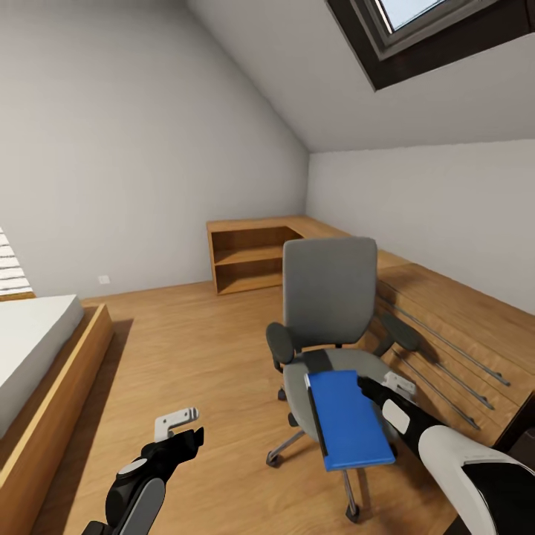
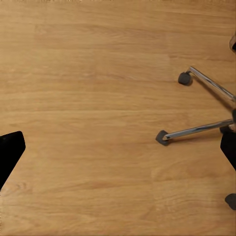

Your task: In the bedroom, organize the workspace by keeping the computer under the desk, ensuring the monitor is on the desk, placing the keyboard on the desk next to the monitor, placing the mouse on the desk next to the keyboard, moving the folder from the swivel chair onto the desk next to the mouse, stacking the notebook on top of the folder with the pen on top of the notebook, and positioning the swivel chair next to the desk.

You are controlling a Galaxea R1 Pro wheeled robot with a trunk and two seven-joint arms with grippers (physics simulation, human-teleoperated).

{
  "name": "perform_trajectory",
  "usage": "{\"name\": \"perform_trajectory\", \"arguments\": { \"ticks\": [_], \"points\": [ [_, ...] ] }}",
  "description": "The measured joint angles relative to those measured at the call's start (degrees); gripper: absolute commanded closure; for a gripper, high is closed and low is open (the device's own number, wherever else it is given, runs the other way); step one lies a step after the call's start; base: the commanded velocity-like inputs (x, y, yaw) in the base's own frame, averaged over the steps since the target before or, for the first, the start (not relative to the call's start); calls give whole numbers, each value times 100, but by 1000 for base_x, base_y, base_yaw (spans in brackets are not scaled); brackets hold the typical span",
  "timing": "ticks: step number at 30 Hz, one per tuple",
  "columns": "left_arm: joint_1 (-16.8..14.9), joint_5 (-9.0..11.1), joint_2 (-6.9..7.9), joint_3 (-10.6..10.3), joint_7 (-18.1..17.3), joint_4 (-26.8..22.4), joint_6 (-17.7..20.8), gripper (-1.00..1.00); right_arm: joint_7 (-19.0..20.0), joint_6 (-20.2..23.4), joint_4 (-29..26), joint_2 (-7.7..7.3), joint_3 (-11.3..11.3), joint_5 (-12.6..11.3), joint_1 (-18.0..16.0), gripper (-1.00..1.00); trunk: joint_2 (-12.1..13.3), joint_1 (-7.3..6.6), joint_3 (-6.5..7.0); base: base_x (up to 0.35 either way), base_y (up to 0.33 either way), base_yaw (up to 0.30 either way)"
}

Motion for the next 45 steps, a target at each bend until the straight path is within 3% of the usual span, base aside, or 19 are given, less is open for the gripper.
{"name": "perform_trajectory", "arguments": {
  "ticks": [8,15,17,19,22,26,30,37,45],
  "points": [
    [0,0,0,1,0,0,3,-100,-2,23,-466,-11,-13,3,28,-100,321,-176,144,0,0,0],
    [0,0,0,-1,0,0,3,-100,-20,259,-1248,-19,-13,7,299,-100,602,-330,269,0,0,0],
    [0,0,0,-1,0,0,2,-100,-81,614,-2018,-27,-11,1,671,-100,682,-374,305,0,0,0],
    [0,-4,0,-1,0,0,0,-100,-729,1158,-3550,-27,-3,3,1405,-100,762,-418,341,0,0,0],
    [1,-8,0,6,0,0,-3,-100,-2070,1534,-5583,-3,41,-24,2409,-100,803,-441,359,0,0,0],
    [0,-8,0,8,0,0,-4,-100,-2566,1621,-6939,7,316,-56,3155,-100,804,-440,360,0,0,0],
    [0,-8,0,8,0,1,-4,-100,-2670,1645,-7395,20,572,-86,3401,-100,804,-440,360,0,0,0],
    [0,-8,0,8,0,1,-5,-100,-2689,1609,-7594,56,787,-110,3470,-100,804,-440,360,0,0,0],
    [0,-16,4,15,10,1,-13,-100,-2709,1613,-7641,275,792,-113,3474,-100,804,-440,360,0,0,0]
  ]
}}
